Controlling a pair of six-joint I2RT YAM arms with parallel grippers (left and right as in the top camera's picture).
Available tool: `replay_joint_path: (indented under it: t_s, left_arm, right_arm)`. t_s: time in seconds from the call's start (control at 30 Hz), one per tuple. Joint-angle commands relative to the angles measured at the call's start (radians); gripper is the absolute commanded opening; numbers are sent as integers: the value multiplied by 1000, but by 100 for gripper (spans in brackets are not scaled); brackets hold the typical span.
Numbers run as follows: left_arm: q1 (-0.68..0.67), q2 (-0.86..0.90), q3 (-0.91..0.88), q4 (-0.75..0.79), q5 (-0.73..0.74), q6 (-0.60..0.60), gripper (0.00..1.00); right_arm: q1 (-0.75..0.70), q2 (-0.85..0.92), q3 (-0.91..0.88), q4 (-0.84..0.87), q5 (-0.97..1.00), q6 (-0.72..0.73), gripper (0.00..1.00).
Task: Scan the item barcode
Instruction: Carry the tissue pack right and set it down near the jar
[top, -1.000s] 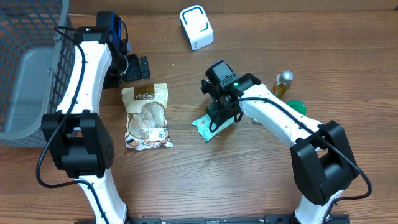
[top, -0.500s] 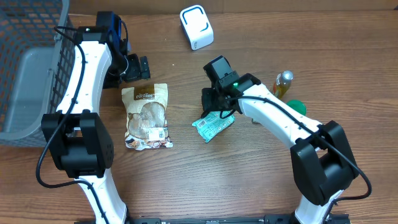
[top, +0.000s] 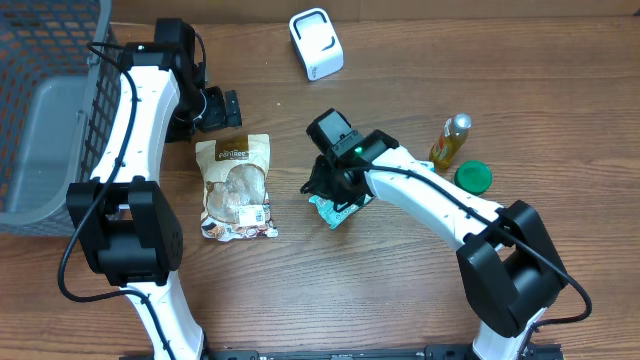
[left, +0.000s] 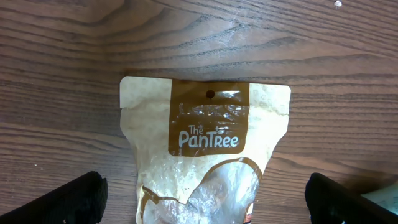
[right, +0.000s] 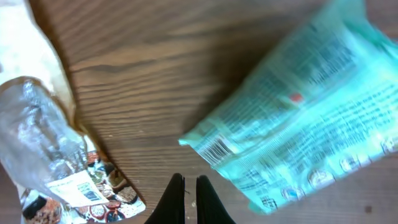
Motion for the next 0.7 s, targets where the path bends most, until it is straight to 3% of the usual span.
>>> replay_joint_path:
  t_s: [0.0, 0.13, 0.2, 0.4, 0.67]
  left_arm:
    - [4, -26, 17, 1, 7, 1, 100]
    - [4, -26, 17, 1, 7, 1, 100]
    - [4, -26, 17, 1, 7, 1, 100]
    - [4, -26, 17, 1, 7, 1, 100]
    - [4, -26, 17, 1, 7, 1, 100]
  right_arm:
    - [5, -16, -4, -28, 23, 142, 4]
    - [5, -16, -5, -90, 86, 238, 8]
    - [5, -16, -8, -110, 100, 279, 23]
    - [5, -15, -89, -32, 119, 322, 41]
    - [5, -14, -193, 129, 157, 322, 44]
